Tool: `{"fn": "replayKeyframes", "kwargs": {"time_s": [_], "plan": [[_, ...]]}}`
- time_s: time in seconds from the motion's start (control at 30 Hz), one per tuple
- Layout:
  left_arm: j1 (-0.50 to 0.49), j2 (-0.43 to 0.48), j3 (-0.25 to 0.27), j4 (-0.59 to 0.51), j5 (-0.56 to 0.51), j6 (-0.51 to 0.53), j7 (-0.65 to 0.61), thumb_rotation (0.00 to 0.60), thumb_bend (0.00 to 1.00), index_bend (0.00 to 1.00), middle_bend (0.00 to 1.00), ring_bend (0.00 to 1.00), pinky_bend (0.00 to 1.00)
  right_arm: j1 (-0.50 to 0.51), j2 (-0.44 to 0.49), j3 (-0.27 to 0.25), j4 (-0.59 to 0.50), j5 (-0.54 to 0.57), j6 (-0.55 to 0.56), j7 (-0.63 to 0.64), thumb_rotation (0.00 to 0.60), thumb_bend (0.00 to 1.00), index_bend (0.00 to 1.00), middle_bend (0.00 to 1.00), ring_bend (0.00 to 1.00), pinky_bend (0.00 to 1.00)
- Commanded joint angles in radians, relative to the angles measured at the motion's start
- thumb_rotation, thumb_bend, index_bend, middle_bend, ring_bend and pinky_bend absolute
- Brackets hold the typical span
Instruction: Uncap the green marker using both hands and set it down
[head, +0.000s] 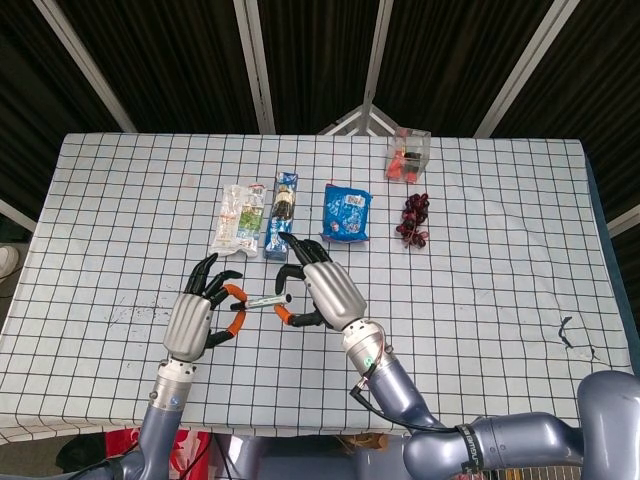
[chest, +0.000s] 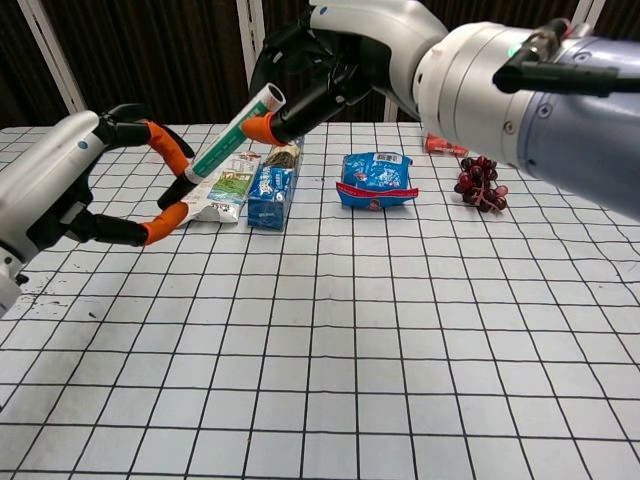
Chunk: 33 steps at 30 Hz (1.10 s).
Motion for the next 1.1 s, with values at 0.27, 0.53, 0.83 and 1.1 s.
{"fn": "replayKeyframes", "kwargs": {"time_s": [0.27,0.53,0.83,1.1], "plan": [[0.003,-0.002,0.0,0.007,-0.009,0.005,-0.001,0.6,0.49,0.51,0.29,0.0,0.07,-0.003,0.004,-0.002,-0.004,-0.002,0.002,0.001,0.6,0.45,0.91,0.05,0.1,0.05],[0.007,0.002,-0.001,0.002,-0.017,0.009,-0.012,0.6,0.49,0.52,0.29,0.0,0.07,-0.007,0.009,-0.002,-0.007,-0.003,0.002,0.007,0.6,0.45,0.91,0.05,0.1,0.05],[0.0,-0.005,-0.014,0.0,-0.017,0.016,-0.024,0.6,0.52,0.55,0.31,0.0,0.07,-0.008,0.012,-0.003,-0.012,-0.005,0.001,0.01,0.6,0.45,0.91,0.05,0.1,0.05],[-0.008,-0.021,-0.021,0.006,-0.007,0.028,-0.01,0.6,0.55,0.62,0.36,0.0,0.07,-0.011,0.014,-0.007,-0.01,-0.004,-0.003,0.016,0.6,0.45,0.91,0.05,0.1,0.05]]}}
